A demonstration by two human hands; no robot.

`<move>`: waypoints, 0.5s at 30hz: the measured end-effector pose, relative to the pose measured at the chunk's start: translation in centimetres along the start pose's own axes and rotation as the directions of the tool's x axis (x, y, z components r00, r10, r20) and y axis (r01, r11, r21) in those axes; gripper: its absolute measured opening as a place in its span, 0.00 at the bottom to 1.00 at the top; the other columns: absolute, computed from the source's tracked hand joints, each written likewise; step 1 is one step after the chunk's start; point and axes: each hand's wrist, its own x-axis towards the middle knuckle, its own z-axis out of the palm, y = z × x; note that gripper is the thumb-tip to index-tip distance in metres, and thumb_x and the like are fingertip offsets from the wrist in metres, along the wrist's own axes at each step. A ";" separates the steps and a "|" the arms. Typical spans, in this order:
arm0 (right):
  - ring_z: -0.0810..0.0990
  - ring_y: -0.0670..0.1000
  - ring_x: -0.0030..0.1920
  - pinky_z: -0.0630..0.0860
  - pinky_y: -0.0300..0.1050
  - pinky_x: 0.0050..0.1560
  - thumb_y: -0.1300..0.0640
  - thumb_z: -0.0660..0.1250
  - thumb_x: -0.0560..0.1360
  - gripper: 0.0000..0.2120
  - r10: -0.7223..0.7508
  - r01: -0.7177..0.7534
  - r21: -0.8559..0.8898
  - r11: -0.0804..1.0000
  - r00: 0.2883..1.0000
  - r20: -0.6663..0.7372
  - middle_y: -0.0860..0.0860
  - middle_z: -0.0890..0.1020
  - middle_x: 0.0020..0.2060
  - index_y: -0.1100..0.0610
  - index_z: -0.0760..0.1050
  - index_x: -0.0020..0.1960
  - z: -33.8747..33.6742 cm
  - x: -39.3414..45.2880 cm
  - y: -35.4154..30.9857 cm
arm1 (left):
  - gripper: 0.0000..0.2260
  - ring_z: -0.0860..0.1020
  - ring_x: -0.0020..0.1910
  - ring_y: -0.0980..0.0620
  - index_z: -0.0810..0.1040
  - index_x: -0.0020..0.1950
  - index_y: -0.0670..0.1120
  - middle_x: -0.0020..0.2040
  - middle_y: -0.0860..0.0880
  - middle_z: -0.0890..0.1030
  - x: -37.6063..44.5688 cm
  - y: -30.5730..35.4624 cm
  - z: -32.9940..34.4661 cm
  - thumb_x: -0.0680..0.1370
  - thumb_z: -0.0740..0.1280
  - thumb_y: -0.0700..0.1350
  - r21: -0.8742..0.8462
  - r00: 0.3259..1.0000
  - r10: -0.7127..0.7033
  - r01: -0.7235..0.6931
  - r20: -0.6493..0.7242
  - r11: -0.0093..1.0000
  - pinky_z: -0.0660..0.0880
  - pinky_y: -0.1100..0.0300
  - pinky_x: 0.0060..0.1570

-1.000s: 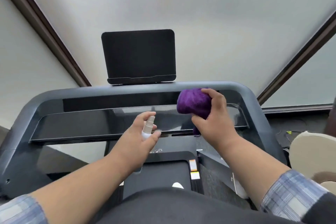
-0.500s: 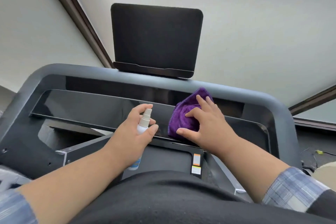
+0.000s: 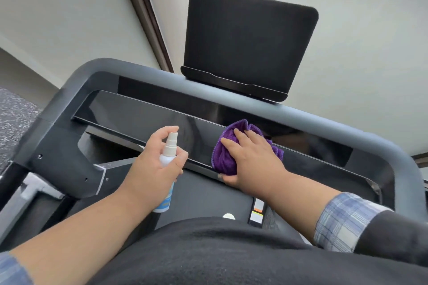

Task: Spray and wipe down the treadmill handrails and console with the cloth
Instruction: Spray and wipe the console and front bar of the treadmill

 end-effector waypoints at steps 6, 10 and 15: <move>0.67 0.62 0.70 0.64 0.60 0.73 0.26 0.63 0.66 0.44 -0.064 0.065 0.021 0.998 0.997 -0.031 0.57 0.70 0.73 0.49 0.65 0.75 0.0 7.5 -7.4 | 0.20 0.83 0.38 0.52 0.66 0.60 0.75 0.44 0.57 0.81 -1.3 -2.8 -2.7 0.71 0.66 0.59 -0.035 0.999 -0.033 0.032 -0.028 0.999 0.80 0.45 0.46; 0.70 0.60 0.66 0.67 0.57 0.70 0.28 0.63 0.65 0.41 -0.049 0.050 0.016 0.999 0.998 -0.047 0.56 0.74 0.69 0.49 0.69 0.71 -0.2 9.7 -9.8 | 0.20 0.82 0.42 0.53 0.65 0.61 0.76 0.45 0.60 0.81 -0.6 -4.2 -5.0 0.72 0.65 0.60 -0.016 0.999 -0.028 0.028 -0.039 0.999 0.80 0.46 0.49; 0.72 0.57 0.64 0.69 0.53 0.69 0.29 0.66 0.64 0.39 0.012 -0.007 0.073 0.997 0.998 -0.065 0.52 0.76 0.67 0.49 0.73 0.69 -0.5 7.4 -8.0 | 0.20 0.82 0.43 0.51 0.65 0.63 0.73 0.46 0.59 0.81 0.8 -5.8 -7.7 0.74 0.65 0.59 -0.045 0.999 -0.008 0.006 -0.053 0.999 0.79 0.46 0.49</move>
